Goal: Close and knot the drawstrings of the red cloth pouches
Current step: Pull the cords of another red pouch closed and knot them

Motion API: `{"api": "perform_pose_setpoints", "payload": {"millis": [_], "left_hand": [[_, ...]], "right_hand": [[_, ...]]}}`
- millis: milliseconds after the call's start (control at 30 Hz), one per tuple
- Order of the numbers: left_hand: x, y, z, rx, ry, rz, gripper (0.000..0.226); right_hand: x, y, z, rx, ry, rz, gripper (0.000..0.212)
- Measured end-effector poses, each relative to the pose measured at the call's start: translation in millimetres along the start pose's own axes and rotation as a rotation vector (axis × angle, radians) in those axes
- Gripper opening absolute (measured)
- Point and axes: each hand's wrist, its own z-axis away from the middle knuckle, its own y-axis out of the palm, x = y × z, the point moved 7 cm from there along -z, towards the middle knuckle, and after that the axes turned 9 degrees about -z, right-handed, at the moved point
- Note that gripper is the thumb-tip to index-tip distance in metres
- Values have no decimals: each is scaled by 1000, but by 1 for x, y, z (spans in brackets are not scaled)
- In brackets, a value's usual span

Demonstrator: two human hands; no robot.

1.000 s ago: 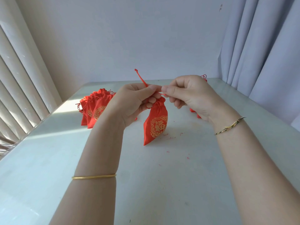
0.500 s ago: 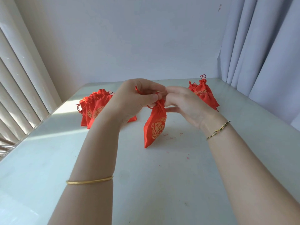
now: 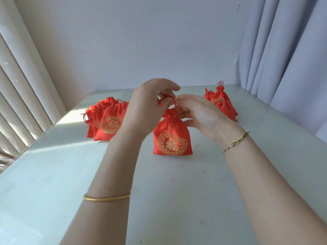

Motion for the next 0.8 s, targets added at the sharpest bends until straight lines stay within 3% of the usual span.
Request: {"api": "perform_pose_setpoints", "payload": {"millis": [167, 333, 600, 800], "left_hand": [[2, 0, 0, -66, 57, -41, 31], [5, 0, 0, -87, 57, -55, 23], [7, 2, -1, -48, 37, -72, 7], [8, 2, 1, -39, 41, -82, 8]], "right_hand": [[0, 7, 1, 68, -26, -135, 20], [0, 3, 1, 18, -38, -174, 10], [-3, 4, -3, -8, 21, -271, 31], [-3, 4, -3, -5, -3, -271, 21]]}}
